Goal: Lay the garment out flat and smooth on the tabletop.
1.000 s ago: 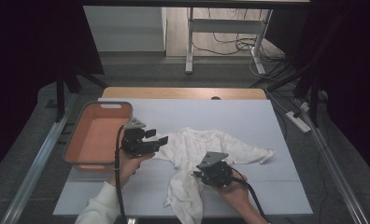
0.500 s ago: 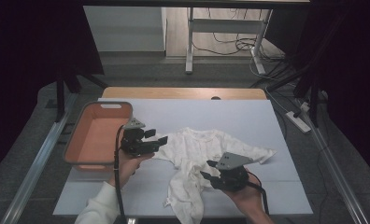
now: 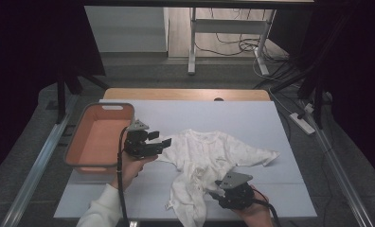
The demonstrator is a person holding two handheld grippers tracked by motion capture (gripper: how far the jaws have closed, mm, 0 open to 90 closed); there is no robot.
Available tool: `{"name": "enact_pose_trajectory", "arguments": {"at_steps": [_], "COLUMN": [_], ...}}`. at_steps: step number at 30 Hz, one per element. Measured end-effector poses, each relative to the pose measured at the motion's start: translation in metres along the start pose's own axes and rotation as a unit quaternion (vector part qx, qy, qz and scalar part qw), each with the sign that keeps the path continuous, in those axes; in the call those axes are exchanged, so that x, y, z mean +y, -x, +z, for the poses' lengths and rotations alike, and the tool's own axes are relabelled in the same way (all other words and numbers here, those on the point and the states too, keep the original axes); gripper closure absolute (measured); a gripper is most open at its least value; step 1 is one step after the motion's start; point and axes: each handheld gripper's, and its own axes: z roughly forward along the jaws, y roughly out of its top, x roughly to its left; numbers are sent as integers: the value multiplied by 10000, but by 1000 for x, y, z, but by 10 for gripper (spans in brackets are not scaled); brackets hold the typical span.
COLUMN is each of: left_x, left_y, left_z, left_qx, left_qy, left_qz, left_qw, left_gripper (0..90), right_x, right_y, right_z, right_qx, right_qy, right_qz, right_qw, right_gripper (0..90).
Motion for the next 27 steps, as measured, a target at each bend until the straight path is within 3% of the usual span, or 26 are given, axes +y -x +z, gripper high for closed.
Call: {"name": "enact_pose_trajectory", "arguments": {"at_steps": [8, 16, 19, 27], "left_x": [0, -1, -1, 0], "left_y": [0, 0, 0, -2], "left_z": [-1, -1, -2, -4], "left_qx": [9, 14, 12, 23], "left_qy": [9, -3, 6, 28], "left_qz": [5, 0, 4, -10], "left_qw": [10000, 10000, 10000, 10000], "left_gripper": [348, 348, 348, 348], "right_x": [0, -1, 0, 9], "right_y": [-1, 2, 3, -1], "right_z": [18, 22, 19, -8], "right_qx": [-173, -357, -327, -251], "right_qy": [-300, -358, -342, -12], "right_qz": [-174, -228, -258, -304], "right_qw": [9992, 9985, 9985, 9992], "right_gripper": [613, 779, 837, 855]}}
